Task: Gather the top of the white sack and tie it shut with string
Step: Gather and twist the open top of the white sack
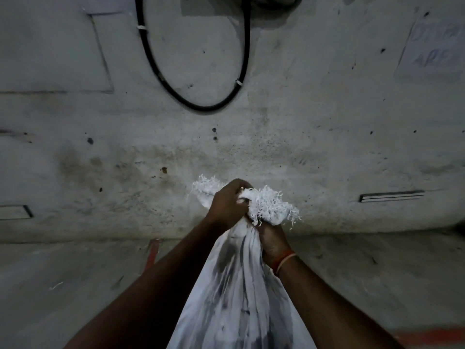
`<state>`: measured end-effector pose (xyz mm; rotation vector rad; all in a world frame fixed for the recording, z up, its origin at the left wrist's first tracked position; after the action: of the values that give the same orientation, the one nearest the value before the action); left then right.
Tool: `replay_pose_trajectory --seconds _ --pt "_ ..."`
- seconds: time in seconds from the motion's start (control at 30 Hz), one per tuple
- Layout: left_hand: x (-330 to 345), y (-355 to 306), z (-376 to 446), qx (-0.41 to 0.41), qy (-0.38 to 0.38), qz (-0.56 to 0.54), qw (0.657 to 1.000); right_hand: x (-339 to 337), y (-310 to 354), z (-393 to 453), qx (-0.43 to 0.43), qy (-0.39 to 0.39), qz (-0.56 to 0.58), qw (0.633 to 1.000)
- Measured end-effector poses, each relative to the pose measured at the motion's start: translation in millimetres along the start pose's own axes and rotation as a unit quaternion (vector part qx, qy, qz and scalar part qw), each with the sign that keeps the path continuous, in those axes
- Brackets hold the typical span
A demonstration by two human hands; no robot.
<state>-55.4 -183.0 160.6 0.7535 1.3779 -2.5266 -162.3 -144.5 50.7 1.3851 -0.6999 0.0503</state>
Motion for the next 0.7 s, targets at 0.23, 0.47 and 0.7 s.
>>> replay_pose_trajectory --seconds 0.23,0.47,0.7 --pt "-53.8 39.4 -52.2 -0.044 -0.288 0.047 0.956 7.5 -22.3 6.9 0.132 0.007 0.086 0.988" --pt "8.2 62.8 -61.9 -0.281 -0.013 -0.351 0.893 36.0 -22.1 -5.9 0.182 0.115 0.101 0.971" --pt "7.6 21.8 -33.1 -0.156 0.026 -0.304 0.940 45.3 -11.1 -10.9 0.185 0.132 0.150 0.962"
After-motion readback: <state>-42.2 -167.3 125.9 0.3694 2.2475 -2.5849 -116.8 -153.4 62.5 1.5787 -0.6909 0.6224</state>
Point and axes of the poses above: each hand's wrist, its own z-axis towards the middle knuckle, its own x-axis out of the palm, y = z × x, the point moved 9 cm from there along z, towards the middle knuckle, and after that the axes turned 5 degrees about -y, right-handed, at the moved point
